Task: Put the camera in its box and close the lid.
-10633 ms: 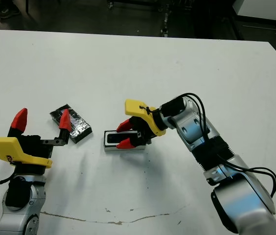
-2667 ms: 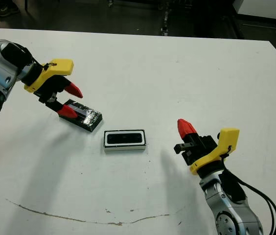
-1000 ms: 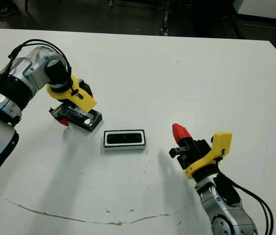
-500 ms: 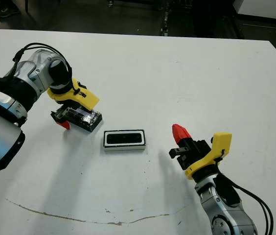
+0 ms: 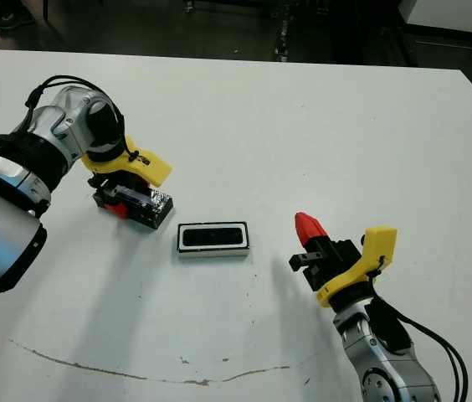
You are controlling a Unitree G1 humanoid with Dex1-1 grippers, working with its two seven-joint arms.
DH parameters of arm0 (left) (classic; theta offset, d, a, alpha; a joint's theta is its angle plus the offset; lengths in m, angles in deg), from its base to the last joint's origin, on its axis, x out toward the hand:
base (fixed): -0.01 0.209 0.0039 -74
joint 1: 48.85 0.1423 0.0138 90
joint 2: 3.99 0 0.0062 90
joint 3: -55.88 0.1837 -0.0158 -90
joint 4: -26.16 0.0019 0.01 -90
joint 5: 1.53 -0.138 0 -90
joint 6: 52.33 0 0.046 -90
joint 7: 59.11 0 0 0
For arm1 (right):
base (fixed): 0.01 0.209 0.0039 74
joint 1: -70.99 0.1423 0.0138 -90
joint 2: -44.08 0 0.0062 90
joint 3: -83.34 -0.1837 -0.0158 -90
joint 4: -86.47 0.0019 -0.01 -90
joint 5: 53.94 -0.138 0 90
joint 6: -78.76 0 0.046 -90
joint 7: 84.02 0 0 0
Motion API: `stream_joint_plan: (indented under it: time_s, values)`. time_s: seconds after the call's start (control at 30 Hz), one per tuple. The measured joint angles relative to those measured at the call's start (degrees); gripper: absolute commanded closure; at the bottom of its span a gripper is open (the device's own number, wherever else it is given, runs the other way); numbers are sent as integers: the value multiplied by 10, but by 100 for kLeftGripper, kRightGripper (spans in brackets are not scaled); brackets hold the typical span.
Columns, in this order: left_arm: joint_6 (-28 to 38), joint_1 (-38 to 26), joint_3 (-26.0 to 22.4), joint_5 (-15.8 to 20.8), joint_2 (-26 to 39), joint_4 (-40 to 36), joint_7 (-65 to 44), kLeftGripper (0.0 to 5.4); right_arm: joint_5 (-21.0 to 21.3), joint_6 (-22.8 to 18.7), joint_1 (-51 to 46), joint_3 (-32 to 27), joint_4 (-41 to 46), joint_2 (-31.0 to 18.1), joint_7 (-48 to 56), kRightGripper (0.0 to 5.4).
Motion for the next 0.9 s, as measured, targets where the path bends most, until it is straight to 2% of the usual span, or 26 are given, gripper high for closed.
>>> stream_joint_plan:
  time_s: [0.33,0.5,0.63,0.73,0.9]
  values:
    - [24,1,2,0,1,-6,-8,223,-3,0,2,0,0,0,-1,540]
    - [12,1,-9,10,2,-12,-43,223,-3,0,2,0,0,-1,-2,540]
    - [-3,1,-14,51,5,-13,-60,223,-3,-1,3,0,1,-1,-2,540]
    - [5,0,-8,98,16,-13,-60,223,-3,-1,3,-1,1,-2,-2,540]
    - [4,0,40,178,39,-13,-61,223,-4,-1,4,-2,1,-2,-1,540]
